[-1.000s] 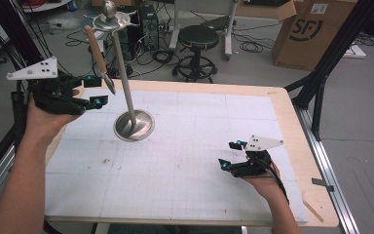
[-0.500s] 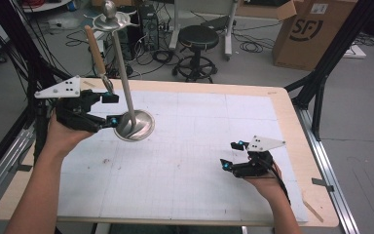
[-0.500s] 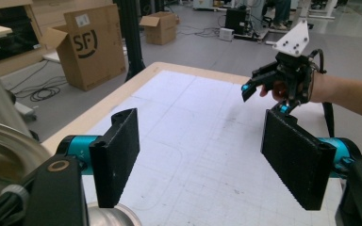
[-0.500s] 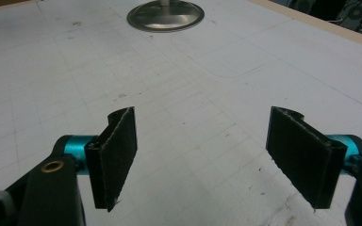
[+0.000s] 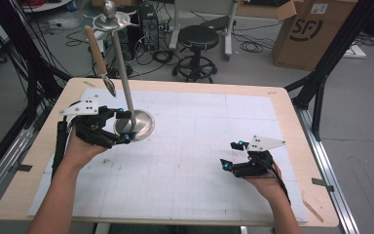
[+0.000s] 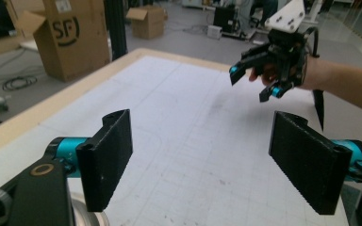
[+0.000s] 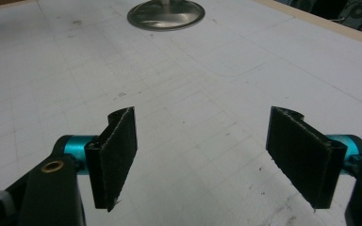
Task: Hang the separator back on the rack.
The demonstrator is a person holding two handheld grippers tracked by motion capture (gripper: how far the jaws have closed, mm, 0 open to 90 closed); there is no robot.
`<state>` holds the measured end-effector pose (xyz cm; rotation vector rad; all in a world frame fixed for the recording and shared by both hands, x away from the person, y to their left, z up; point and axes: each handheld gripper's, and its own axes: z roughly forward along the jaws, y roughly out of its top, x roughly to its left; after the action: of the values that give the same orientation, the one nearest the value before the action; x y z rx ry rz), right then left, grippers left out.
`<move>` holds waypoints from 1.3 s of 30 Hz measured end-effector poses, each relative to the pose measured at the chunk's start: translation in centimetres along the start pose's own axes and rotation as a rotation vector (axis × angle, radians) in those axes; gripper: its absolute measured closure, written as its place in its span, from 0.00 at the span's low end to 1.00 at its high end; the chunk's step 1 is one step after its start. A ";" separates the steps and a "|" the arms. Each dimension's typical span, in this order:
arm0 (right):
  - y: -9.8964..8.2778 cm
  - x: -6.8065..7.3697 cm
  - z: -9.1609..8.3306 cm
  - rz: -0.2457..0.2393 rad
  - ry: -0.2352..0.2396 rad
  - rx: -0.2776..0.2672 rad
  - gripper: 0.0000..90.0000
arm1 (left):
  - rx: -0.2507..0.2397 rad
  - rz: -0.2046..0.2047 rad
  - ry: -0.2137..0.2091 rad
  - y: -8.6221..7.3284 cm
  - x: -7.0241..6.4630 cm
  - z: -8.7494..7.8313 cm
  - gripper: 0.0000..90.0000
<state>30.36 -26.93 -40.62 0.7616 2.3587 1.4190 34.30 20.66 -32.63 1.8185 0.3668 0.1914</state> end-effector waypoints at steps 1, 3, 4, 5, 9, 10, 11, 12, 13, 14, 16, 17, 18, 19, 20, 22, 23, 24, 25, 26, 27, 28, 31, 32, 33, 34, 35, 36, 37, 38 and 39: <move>0.0 0.0 0.0 -0.001 -0.002 0.002 0.27 | 0.004 0.001 -0.004 -0.1 0.0 0.0 0.24; 0.0 0.0 -0.1 -0.001 0.001 0.000 0.27 | 0.015 -0.002 -0.007 -0.5 -0.2 0.1 0.24; 0.0 0.0 -0.1 -0.003 -0.003 -0.003 0.27 | 0.010 -0.004 -0.009 -0.6 -0.1 0.0 0.23; 0.0 0.0 -0.2 -0.001 -0.001 -0.005 0.27 | 0.009 -0.007 -0.011 -0.8 -0.1 0.0 0.23; -0.1 0.0 -0.2 0.002 -0.002 0.001 0.27 | 0.015 -0.014 -0.016 -1.5 -0.1 0.0 0.21; -0.2 0.0 -0.3 0.000 -0.002 0.001 0.27 | 0.019 -0.016 -0.013 -1.6 -0.1 0.1 0.21; -0.2 -0.1 -0.3 0.003 -0.001 -0.001 0.27 | 0.024 -0.011 -0.011 -1.7 -0.2 0.1 0.20; -0.3 -0.1 -0.3 0.004 0.000 -0.002 0.27 | 0.027 -0.009 -0.009 -1.7 -0.2 0.1 0.19; -0.3 -0.1 -0.3 0.005 0.000 -0.002 0.27 | 0.030 -0.011 -0.008 -1.8 -0.2 0.1 0.19; -0.3 -0.1 -0.3 0.008 0.001 -0.002 0.27 | 0.028 -0.015 -0.004 -1.9 -0.1 0.1 0.18; -0.3 -0.3 -0.4 0.007 -0.004 -0.005 0.27 | 0.028 -0.013 -0.007 -2.0 0.0 0.2 0.16; -0.3 -0.3 -0.4 0.006 -0.005 -0.007 0.27 | 0.030 -0.015 -0.008 -2.1 0.0 0.2 0.16; -0.4 -0.3 -0.4 0.009 -0.006 -0.004 0.27 | 0.025 -0.021 -0.008 -2.2 0.1 0.3 0.15; -0.4 -0.3 -0.4 0.010 -0.006 -0.003 0.27 | 0.032 -0.023 -0.008 -2.4 0.2 0.4 0.15; -0.5 -0.3 -0.4 0.012 -0.007 -0.003 0.27 | 0.037 -0.025 -0.008 -2.5 0.3 0.5 0.14; -0.6 -0.4 -0.4 0.015 -0.007 0.001 0.27 | 0.046 -0.030 -0.004 -2.8 0.4 0.8 0.13; -0.7 -0.4 -0.4 0.015 -0.008 0.002 0.27 | 0.050 -0.031 -0.002 -2.9 0.5 0.9 0.12; -0.7 -0.5 -0.5 0.018 -0.007 0.002 0.27 | 0.057 -0.031 -0.004 -3.1 0.6 1.2 0.11; -0.8 -0.5 -0.5 0.022 -0.007 0.003 0.27 | 0.064 -0.034 0.000 -3.2 0.6 1.4 0.10; -0.9 -0.5 -0.5 0.024 -0.005 0.003 0.27 | 0.078 -0.031 0.003 -3.4 0.6 1.7 0.10; -0.9 -0.6 -0.5 0.028 -0.002 0.003 0.27 | 0.090 -0.028 0.003 -3.5 0.6 1.9 0.09; -1.0 -0.6 -0.4 0.030 -0.002 0.005 0.27 | 0.097 -0.029 0.003 -3.7 0.7 2.1 0.09; -1.1 -0.7 -0.3 0.030 -0.001 0.014 0.27 | 0.115 -0.029 0.005 -4.0 0.7 2.5 0.07; -1.1 -0.7 -0.3 0.023 -0.003 0.014 0.27 | 0.117 -0.032 0.005 -4.1 0.8 2.5 0.07; -1.1 -0.7 -0.3 0.026 -0.002 0.010 0.27 | 0.120 -0.033 0.006 -4.2 0.8 2.6 0.07; -1.1 -0.8 -0.3 0.027 -0.002 0.006 0.27 | 0.125 -0.035 0.007 -4.3 0.9 2.6 0.07; -1.0 -0.8 -0.4 0.024 -0.006 0.005 0.27 | 0.126 -0.037 0.012 -4.4 1.0 2.6 0.06; -1.1 -0.8 -0.4 0.021 -0.005 0.005 0.27 | 0.126 -0.040 0.009 -4.4 1.0 2.6 0.05; -1.1 -0.8 -0.4 0.026 -0.008 0.007 0.27 | 0.127 -0.040 0.007 -4.4 1.0 2.6 0.05; -1.1 -0.8 -0.4 0.028 -0.008 0.009 0.27 | 0.129 -0.039 0.003 -4.5 0.9 2.6 0.05; -1.0 -0.7 -0.5 0.023 -0.009 0.007 0.27 | 0.130 -0.035 0.003 -4.4 0.8 2.6 0.05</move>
<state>30.41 -28.07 -41.33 0.7980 2.3567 1.4135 35.23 19.65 -37.66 1.9382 0.4211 0.1487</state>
